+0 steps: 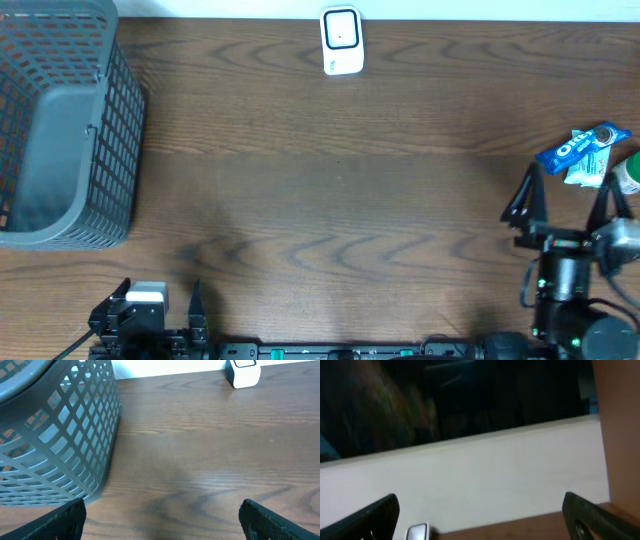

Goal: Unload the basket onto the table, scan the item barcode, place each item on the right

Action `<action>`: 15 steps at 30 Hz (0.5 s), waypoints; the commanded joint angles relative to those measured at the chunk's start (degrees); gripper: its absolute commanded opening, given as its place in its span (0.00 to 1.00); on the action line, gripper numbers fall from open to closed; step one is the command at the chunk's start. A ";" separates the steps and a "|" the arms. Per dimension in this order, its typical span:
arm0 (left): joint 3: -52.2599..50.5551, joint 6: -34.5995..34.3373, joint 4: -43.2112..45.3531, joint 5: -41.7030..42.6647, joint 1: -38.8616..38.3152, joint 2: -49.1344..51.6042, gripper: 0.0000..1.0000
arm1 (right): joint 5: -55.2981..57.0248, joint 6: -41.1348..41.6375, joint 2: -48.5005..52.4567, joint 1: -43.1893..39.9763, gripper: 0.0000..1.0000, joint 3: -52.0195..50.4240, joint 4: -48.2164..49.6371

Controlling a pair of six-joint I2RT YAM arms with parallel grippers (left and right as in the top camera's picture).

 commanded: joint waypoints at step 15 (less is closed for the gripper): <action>0.02 0.55 -0.02 0.68 0.20 -0.37 0.98 | 1.88 -0.48 -13.75 -1.38 0.99 -25.11 0.31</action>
